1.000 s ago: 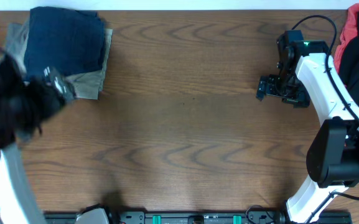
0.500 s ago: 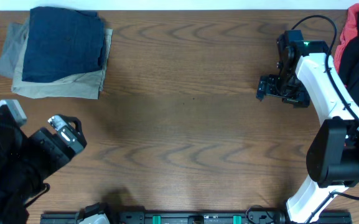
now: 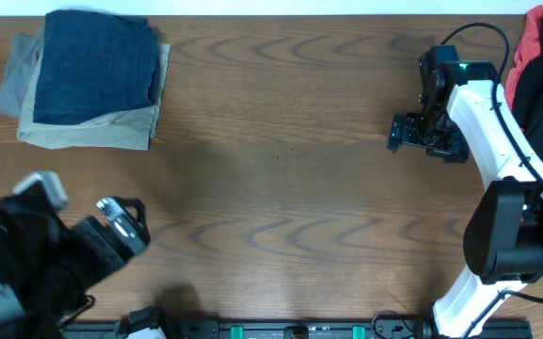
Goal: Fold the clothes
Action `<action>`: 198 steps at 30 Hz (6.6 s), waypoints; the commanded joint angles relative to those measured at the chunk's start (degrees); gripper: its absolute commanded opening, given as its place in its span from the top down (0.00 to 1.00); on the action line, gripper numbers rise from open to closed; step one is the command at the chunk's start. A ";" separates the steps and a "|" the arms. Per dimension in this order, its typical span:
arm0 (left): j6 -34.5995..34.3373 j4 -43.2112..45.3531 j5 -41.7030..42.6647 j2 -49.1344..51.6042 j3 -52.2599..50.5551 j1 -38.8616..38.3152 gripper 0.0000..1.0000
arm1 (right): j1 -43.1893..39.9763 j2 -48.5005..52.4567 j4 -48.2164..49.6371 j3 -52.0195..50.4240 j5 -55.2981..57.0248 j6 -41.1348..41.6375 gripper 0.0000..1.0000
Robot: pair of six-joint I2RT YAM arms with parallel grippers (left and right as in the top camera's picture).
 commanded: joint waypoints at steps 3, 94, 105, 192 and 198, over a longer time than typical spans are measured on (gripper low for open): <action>4.09 16.26 0.66 -15.93 -18.01 -5.49 0.02 | -0.02 0.07 -0.09 0.33 -0.04 1.01 0.01; 4.26 84.32 -0.87 -46.75 -79.14 -9.42 0.02 | 0.22 0.07 -0.09 0.33 -0.04 1.01 0.01; 4.26 84.32 -0.87 -46.75 -79.14 -9.42 0.02 | 0.22 0.07 -0.09 0.33 -0.04 1.01 0.01; 4.26 84.32 -0.87 -46.75 -79.14 -9.42 0.02 | 5.05 -16.74 10.97 -2.71 1.68 0.00 0.01; 4.26 84.32 -0.87 -46.75 -79.14 -9.42 0.02 | 11.28 -32.79 27.61 -16.44 1.70 -8.17 0.01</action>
